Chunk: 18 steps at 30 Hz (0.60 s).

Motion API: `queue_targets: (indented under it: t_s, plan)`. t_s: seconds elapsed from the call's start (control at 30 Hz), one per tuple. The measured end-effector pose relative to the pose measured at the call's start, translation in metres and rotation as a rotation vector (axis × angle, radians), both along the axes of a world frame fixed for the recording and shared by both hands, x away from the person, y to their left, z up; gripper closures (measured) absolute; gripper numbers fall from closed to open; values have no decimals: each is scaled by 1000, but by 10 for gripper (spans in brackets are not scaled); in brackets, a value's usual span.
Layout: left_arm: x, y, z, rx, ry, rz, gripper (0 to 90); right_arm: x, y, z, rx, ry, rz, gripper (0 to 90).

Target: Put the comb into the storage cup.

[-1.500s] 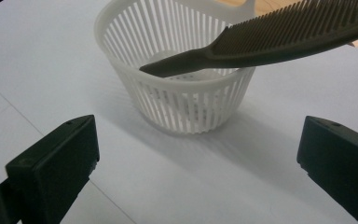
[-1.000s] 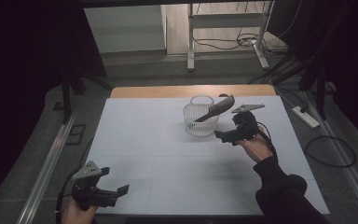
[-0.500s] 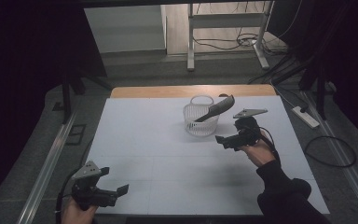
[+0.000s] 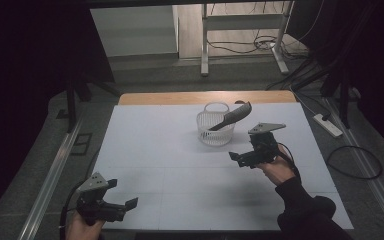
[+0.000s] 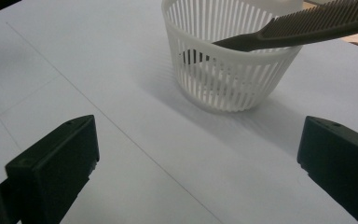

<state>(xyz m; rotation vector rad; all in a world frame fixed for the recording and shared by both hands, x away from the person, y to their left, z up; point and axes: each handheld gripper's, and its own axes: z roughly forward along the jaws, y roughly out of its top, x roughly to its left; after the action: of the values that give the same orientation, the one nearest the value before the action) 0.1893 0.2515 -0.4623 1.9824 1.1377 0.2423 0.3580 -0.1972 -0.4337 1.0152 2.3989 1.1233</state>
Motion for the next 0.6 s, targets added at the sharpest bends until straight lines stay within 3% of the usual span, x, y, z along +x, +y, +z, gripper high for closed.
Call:
queue_targets:
  t_s: [0.6]
  plan:
    - [0, 0, 0, -1, -1, 0, 0, -15, -3, -1, 3, -1, 33, 0]
